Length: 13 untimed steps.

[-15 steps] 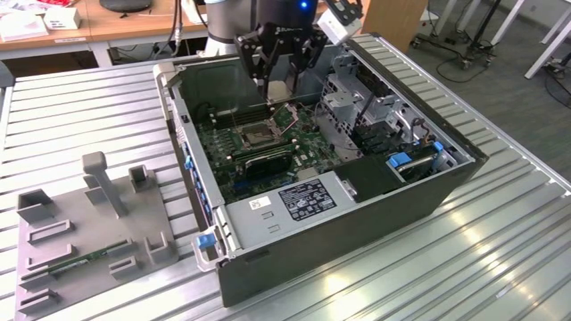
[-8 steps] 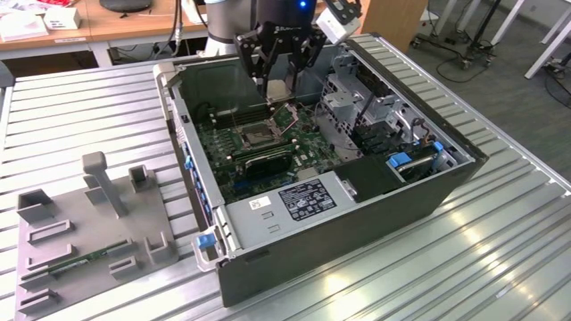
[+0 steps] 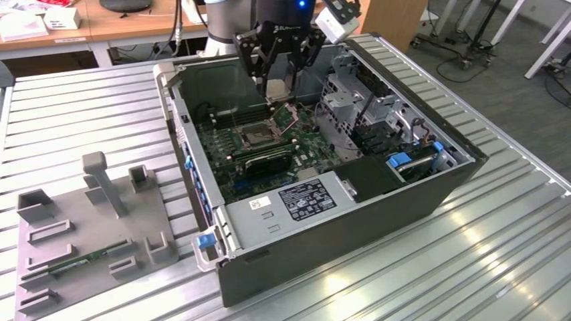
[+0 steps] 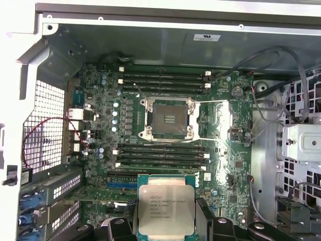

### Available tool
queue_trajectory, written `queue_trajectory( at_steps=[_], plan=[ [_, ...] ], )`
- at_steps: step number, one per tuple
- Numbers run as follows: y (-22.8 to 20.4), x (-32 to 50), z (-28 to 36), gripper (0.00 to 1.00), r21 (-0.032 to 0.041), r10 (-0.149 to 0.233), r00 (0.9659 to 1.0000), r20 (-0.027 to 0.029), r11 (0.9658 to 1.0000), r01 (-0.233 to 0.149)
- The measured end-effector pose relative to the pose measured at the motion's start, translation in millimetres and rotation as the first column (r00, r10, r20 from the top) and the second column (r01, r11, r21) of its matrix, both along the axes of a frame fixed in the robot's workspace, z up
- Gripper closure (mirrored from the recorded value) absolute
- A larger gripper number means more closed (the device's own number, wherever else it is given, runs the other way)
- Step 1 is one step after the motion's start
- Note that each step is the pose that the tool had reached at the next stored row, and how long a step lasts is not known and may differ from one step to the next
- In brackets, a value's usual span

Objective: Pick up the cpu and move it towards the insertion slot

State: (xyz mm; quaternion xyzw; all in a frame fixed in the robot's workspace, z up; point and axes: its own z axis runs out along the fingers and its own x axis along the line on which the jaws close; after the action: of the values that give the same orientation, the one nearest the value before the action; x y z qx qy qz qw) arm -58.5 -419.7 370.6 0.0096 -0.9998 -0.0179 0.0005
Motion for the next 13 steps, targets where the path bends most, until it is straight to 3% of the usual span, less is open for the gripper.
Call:
queue_trajectory(
  at_steps=[3,5,13],
  plan=[
    [0.1,0.0,0.0,0.46,-0.0001,0.0,1.0,0.0,1.0,0.0],
    [2.9,0.0,-0.6,0.46,-0.0001,0.0,1.0,-0.0001,1.0,0.0],
    [2.9,0.0,-0.7,0.46,0.0,0.0,1.0,0.0,1.0,0.0]
  ],
)
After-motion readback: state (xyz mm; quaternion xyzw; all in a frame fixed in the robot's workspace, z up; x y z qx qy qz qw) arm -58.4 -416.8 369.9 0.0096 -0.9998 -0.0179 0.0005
